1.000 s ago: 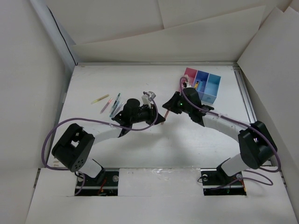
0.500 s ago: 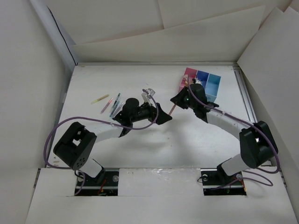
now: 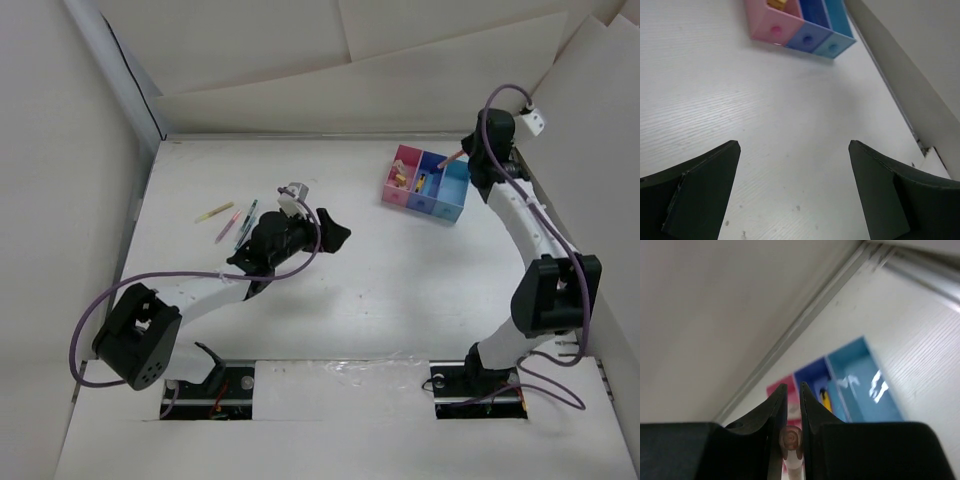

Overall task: Sort the stationery into containers
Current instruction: Place the pen in the storage box.

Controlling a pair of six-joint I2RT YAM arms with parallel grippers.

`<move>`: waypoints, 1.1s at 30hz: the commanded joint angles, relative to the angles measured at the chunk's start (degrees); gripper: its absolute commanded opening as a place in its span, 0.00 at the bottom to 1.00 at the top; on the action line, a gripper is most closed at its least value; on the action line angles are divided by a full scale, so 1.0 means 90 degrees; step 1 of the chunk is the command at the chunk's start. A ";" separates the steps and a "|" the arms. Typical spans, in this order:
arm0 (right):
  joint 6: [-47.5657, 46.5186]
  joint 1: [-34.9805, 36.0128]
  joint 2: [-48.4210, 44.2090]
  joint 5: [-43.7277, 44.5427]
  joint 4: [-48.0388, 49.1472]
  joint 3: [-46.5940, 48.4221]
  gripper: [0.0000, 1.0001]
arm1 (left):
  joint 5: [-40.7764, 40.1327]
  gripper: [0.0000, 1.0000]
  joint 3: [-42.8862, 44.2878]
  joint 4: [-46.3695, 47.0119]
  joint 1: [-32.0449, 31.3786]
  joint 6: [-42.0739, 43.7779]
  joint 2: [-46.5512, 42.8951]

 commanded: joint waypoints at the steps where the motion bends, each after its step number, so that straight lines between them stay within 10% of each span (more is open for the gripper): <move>1: -0.0399 -0.0176 0.0746 0.1049 -0.0535 0.0829 0.05 | -0.0941 0.89 -0.0057 -0.0417 0.0062 0.0035 -0.0234; 27: -0.0703 -0.0255 0.2566 0.1851 -0.0712 0.1426 0.12 | -0.2493 0.79 -0.0116 -0.1491 0.0277 -0.0219 -0.0810; 33: -0.0703 -0.0186 0.2566 0.1724 -0.0770 0.1554 0.44 | -0.2963 0.79 -0.0116 -0.1998 0.0277 -0.0288 -0.1034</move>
